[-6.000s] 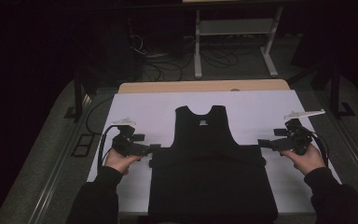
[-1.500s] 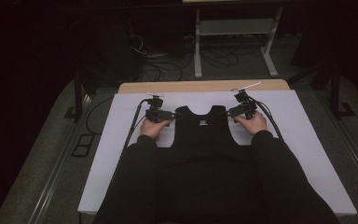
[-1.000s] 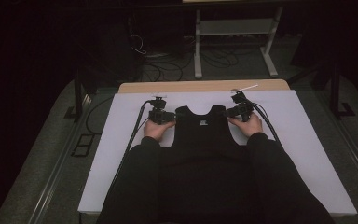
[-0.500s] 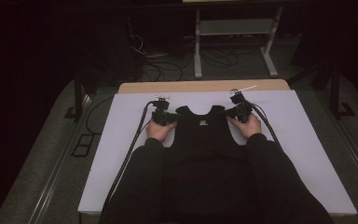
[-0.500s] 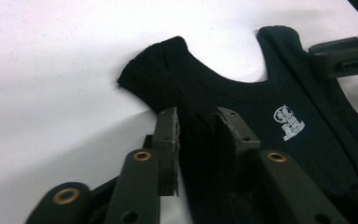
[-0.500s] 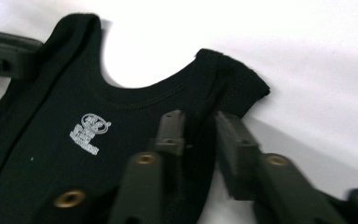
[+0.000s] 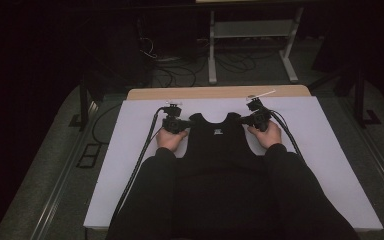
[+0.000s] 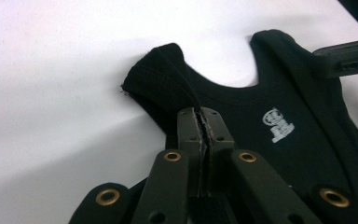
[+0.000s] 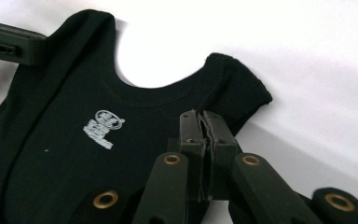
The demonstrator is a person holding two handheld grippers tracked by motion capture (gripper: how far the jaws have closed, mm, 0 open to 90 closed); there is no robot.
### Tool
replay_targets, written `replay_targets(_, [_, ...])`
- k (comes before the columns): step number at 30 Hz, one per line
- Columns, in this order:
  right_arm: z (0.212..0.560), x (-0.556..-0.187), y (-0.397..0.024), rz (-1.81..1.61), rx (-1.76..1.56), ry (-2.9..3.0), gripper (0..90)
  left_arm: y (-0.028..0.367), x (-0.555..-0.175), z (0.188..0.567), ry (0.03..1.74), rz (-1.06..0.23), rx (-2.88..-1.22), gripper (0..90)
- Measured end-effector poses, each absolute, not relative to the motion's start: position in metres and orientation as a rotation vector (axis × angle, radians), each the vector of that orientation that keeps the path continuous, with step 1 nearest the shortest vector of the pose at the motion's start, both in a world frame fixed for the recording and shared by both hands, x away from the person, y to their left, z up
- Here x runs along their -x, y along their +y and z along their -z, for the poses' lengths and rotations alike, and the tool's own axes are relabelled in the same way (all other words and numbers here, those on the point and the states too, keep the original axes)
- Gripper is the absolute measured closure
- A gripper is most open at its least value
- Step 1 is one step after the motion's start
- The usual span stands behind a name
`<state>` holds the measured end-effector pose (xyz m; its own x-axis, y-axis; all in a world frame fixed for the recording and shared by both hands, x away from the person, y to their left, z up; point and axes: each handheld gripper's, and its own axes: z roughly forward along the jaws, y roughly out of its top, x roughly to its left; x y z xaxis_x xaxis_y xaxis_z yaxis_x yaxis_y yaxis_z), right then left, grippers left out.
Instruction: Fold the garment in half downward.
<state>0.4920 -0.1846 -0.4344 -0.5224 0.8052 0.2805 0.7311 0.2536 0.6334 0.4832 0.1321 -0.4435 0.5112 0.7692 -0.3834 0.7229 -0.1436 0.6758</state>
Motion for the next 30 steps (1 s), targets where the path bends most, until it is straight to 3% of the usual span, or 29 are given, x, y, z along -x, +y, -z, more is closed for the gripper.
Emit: replay_targets(30, [0.396,-0.447,-0.199,-1.322,-1.351,2.365,85.8,0.144,-0.441,0.402,1.125,-0.096,-1.809,86.7])
